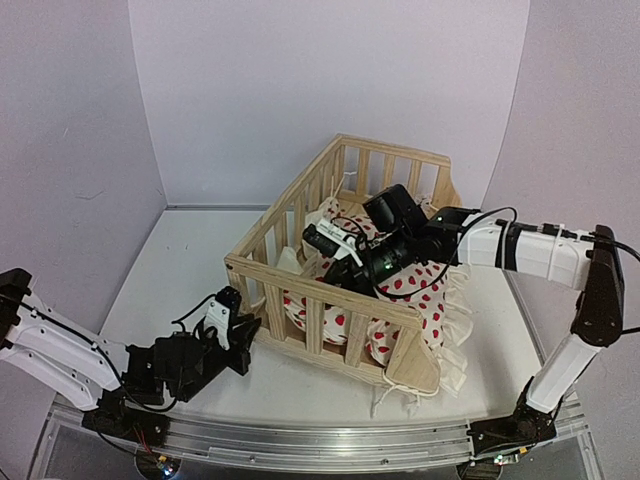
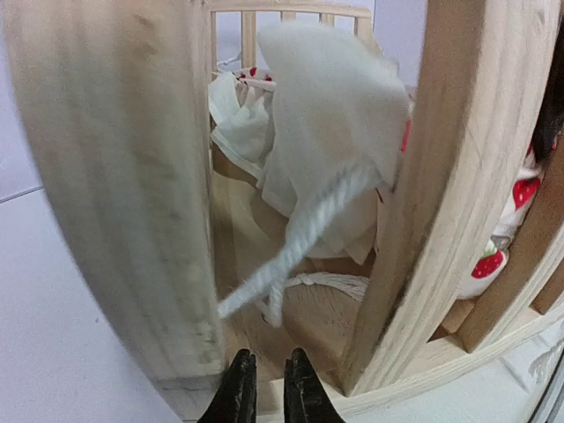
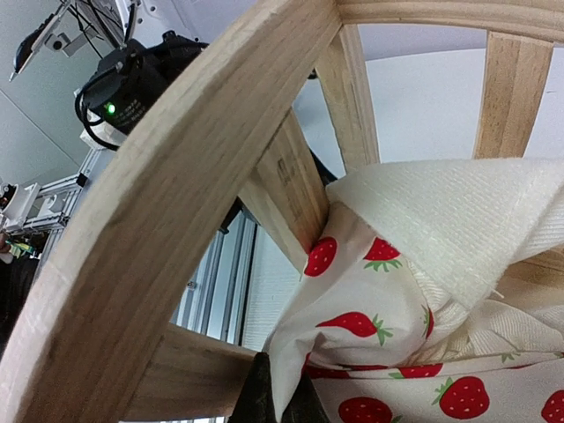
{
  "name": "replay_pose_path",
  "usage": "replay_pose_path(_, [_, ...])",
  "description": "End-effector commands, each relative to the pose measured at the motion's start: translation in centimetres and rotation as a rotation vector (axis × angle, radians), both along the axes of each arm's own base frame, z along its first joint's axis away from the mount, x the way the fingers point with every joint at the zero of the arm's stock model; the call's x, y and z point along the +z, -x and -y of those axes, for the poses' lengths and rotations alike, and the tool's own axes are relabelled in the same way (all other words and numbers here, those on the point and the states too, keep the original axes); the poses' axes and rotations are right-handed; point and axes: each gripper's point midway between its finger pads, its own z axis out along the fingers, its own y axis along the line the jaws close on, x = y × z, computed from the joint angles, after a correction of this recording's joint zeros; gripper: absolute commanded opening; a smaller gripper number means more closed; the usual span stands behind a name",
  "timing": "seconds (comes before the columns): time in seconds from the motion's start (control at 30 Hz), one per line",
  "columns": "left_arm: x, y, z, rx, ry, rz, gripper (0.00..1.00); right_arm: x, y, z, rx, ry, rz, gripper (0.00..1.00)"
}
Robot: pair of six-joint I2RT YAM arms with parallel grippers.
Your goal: Set up the pet bed
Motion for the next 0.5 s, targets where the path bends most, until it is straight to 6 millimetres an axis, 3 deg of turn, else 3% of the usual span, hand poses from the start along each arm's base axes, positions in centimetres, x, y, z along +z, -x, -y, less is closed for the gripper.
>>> replay_pose_path(0.0, [2.6,0.3,-0.8,-0.026,0.111,0.041,0.15,1.5,0.6,-1.6,0.05,-0.035,-0.033,0.0])
replay_pose_path(0.27, [1.8,-0.1,0.4,-0.016,0.064,0.047,0.11,2.7,1.8,-2.9,0.187,-0.104,-0.134,0.0])
replay_pose_path(0.47, [1.6,-0.5,0.9,0.009,0.057,0.067,0.17,2.7,2.0,-2.8,0.199,-0.103,-0.149,0.0])
